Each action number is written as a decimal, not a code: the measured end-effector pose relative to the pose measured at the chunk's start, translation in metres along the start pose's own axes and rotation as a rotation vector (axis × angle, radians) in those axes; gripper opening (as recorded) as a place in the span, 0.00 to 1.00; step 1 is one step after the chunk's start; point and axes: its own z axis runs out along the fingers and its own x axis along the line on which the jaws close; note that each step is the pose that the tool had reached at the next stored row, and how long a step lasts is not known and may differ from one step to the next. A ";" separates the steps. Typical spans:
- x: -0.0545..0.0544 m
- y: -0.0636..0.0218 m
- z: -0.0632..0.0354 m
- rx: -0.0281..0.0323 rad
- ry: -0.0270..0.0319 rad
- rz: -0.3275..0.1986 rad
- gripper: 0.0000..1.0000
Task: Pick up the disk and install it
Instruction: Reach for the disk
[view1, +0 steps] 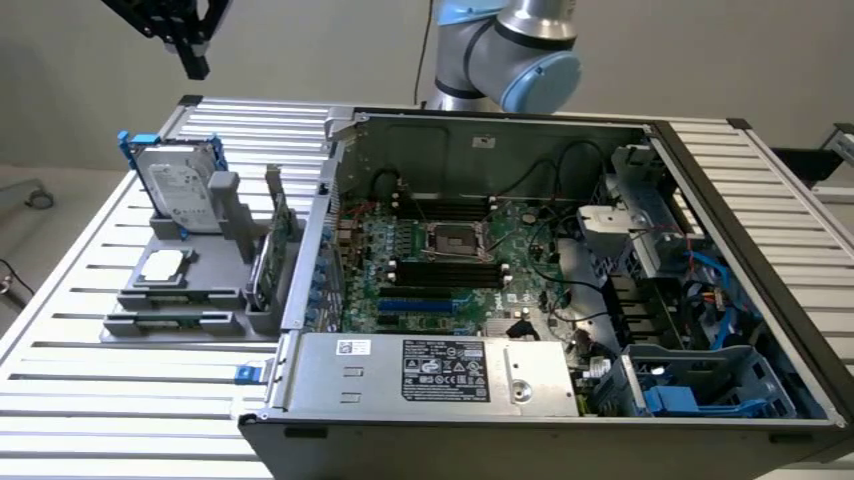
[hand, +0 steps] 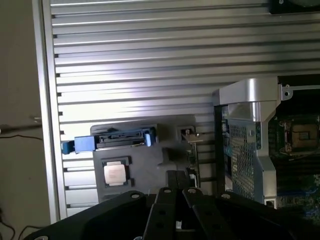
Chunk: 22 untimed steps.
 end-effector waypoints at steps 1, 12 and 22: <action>0.005 0.0009 0.0007 -0.0001 0.0000 0.000 0.11; 0.055 0.0108 0.0088 -0.0015 0.0002 0.000 0.11; 0.076 0.0178 0.0134 -0.0024 0.0019 -0.031 0.11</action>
